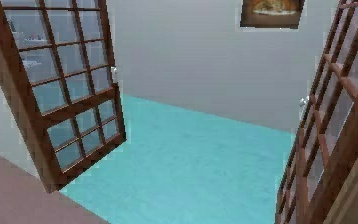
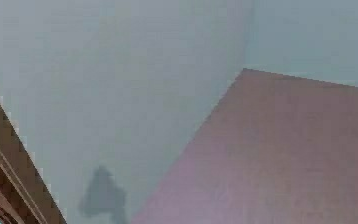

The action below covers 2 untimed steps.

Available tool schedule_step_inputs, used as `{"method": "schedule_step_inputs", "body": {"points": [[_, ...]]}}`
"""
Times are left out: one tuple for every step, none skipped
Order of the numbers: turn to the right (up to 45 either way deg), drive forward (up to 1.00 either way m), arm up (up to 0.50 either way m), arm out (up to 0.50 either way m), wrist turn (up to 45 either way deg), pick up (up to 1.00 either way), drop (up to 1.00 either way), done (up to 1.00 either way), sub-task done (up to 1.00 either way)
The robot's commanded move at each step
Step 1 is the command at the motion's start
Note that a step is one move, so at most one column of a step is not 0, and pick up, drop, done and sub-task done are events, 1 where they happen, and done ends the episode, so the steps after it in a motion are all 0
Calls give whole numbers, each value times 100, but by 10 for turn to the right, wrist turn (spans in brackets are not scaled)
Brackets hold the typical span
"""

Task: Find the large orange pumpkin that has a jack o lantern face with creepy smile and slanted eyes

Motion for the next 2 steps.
{"method": "schedule_step_inputs", "body": {"points": [[0,50,0,0,0,0,0,0,0],[240,0,0,0,0,0,0,0,0]]}}
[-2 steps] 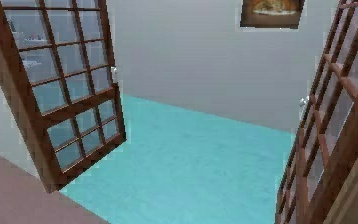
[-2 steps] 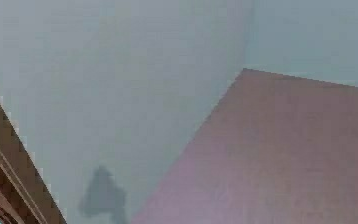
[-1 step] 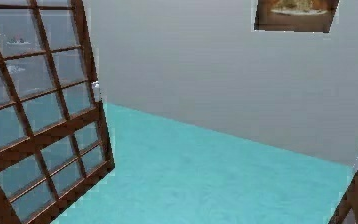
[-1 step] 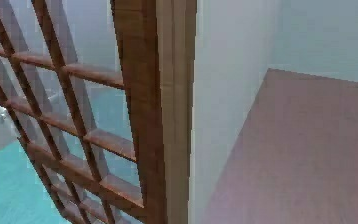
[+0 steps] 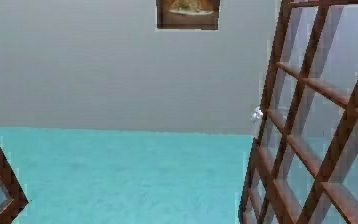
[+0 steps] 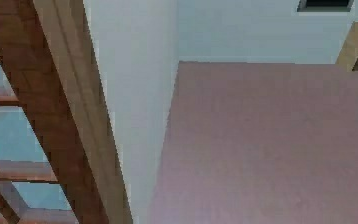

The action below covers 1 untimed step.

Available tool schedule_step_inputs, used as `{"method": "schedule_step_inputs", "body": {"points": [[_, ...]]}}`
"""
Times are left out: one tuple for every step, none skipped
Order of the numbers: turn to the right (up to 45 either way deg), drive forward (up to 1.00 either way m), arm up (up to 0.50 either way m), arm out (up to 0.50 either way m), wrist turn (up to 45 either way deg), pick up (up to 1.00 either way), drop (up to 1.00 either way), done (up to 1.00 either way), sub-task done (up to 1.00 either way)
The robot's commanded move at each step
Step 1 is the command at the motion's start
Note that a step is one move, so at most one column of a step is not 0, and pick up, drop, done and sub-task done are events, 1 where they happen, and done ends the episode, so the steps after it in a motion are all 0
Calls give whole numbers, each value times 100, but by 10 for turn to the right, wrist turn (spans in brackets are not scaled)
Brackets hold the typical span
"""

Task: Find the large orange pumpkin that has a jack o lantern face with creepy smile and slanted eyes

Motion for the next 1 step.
{"method": "schedule_step_inputs", "body": {"points": [[0,90,0,0,0,0,0,0,0]]}}
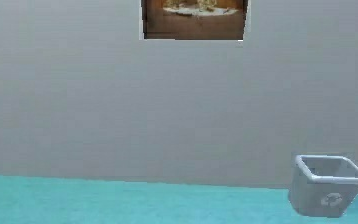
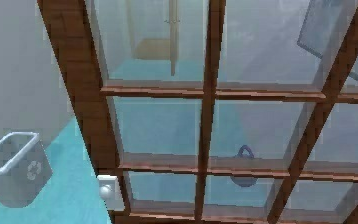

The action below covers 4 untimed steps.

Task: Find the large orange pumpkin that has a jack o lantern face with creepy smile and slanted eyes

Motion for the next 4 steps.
{"method": "schedule_step_inputs", "body": {"points": [[240,0,0,0,0,0,0,0,0],[0,55,0,0,0,0,0,0,0],[450,0,0,0,0,0,0,0,0],[180,0,0,0,0,0,0,0,0]]}}
